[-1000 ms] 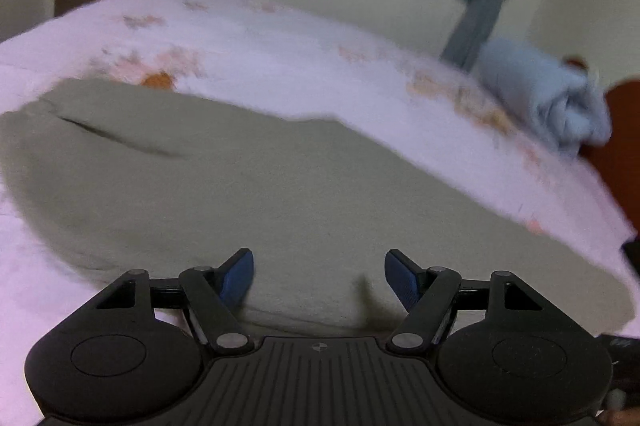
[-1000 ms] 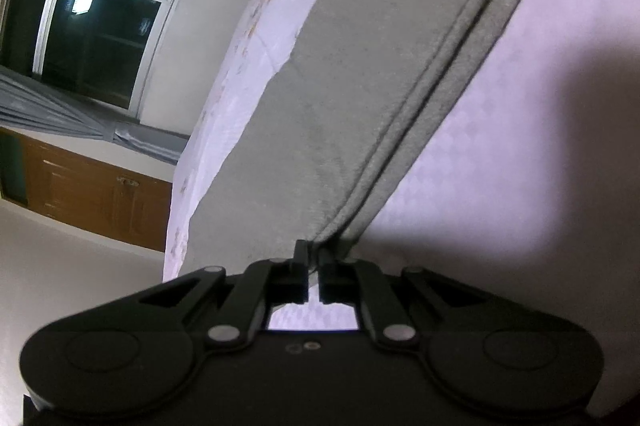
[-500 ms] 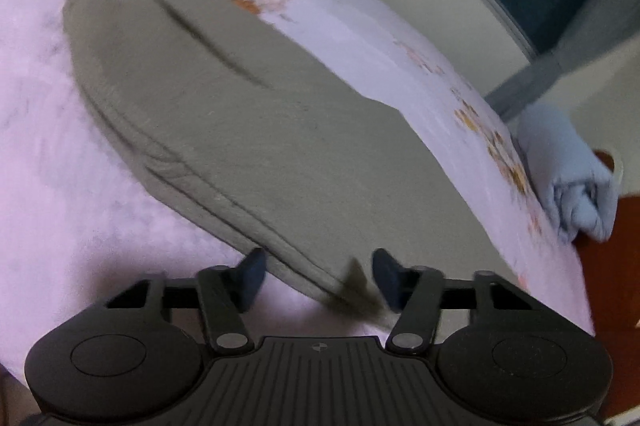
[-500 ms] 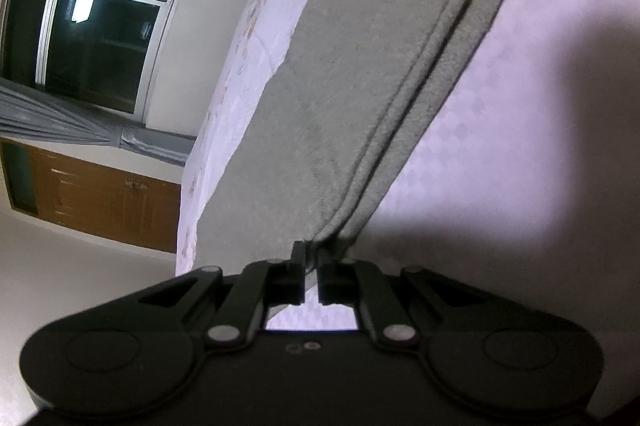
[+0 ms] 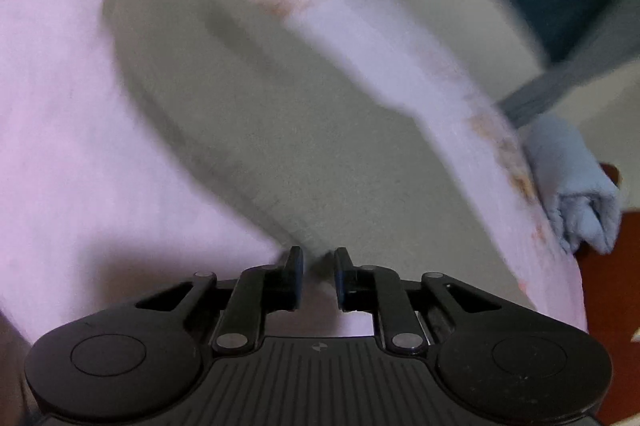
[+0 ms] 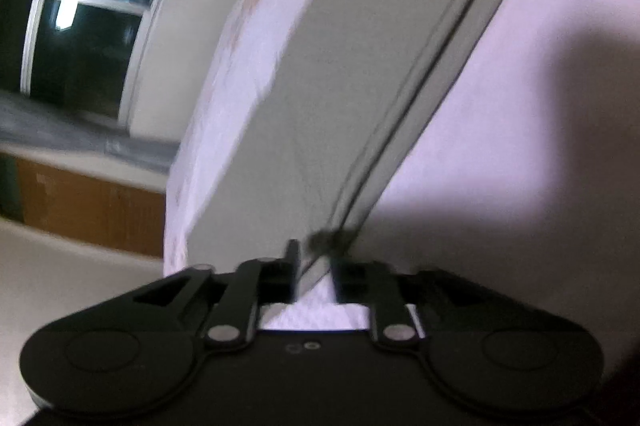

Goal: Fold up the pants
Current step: 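Fold the sweatpants over with the right gripper while the left gripper pinches the waistband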

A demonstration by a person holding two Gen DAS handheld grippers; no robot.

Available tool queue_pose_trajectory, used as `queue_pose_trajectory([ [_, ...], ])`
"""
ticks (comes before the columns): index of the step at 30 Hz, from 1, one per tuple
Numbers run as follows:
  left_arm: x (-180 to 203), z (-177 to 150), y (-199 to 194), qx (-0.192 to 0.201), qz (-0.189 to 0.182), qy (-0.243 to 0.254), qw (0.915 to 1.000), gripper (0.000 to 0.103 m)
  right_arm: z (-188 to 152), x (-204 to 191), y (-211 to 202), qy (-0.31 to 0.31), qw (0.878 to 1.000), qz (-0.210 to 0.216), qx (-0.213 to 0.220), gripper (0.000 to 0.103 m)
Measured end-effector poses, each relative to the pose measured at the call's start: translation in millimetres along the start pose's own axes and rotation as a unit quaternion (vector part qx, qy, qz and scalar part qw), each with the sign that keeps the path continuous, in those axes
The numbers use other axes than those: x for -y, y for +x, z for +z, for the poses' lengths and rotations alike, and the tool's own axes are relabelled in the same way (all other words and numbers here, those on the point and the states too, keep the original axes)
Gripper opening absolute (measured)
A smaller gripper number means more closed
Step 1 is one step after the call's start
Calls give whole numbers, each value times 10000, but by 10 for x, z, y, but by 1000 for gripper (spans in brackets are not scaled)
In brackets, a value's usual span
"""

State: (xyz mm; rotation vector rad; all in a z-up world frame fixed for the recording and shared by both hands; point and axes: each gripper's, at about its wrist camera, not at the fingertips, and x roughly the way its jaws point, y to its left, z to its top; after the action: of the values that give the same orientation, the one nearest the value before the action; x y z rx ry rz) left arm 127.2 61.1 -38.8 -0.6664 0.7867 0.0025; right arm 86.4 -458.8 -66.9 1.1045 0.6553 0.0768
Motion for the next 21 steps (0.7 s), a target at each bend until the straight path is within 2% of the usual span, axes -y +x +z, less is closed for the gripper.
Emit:
queue_pose_trajectory([
  [2, 276, 73, 5, 106, -165, 392, 9990, 15, 139, -140, -196, -432, 9984, 130, 353, 16],
  [4, 545, 104, 190, 125, -415, 636, 9970, 15, 314, -199, -137, -606, 9970, 137, 468, 19],
  [5, 677, 79, 359, 25, -430, 753, 9962, 15, 381, -173, -57, -560, 9974, 136, 429, 19],
  [7, 827, -20, 674, -290, -579, 787, 9948, 15, 474, -28, 182, -234, 9997, 36, -28, 19],
  [8, 868, -113, 799, -485, -463, 922, 9935, 15, 477, 30, 255, -296, 9991, -200, -223, 16],
  [9, 868, -238, 926, -767, -145, 1011, 9918, 12, 464, 99, 273, -377, 9975, -516, -292, 1],
  [10, 787, -322, 969, -759, -95, 924, 9928, 3, 470, 220, 232, -272, 9969, -651, -351, 0],
  [11, 706, -362, 940, -747, -136, 851, 9935, 3, 499, 346, 127, 77, 9980, -546, -318, 0],
  [12, 650, -370, 903, -798, -221, 779, 9935, 3, 529, 380, 19, 121, 9978, -597, -246, 0],
  [14, 567, -319, 803, -883, -308, 504, 9943, 3, 582, 348, -162, -129, 9963, -815, -248, 0],
  [15, 573, -288, 741, -832, -315, 493, 9948, 4, 617, 347, -272, -198, 9968, -768, -116, 11],
  [16, 618, -265, 694, -705, -290, 646, 9950, 4, 668, 361, -444, -287, 9982, -485, 182, 18],
  [20, 833, -208, 616, -398, -337, 1245, 9908, 4, 995, 480, -918, -526, 9922, -359, 1070, 23],
  [21, 889, -167, 645, -356, -323, 1340, 9898, 4, 1147, 549, -1008, -485, 9896, -415, 1289, 32],
])
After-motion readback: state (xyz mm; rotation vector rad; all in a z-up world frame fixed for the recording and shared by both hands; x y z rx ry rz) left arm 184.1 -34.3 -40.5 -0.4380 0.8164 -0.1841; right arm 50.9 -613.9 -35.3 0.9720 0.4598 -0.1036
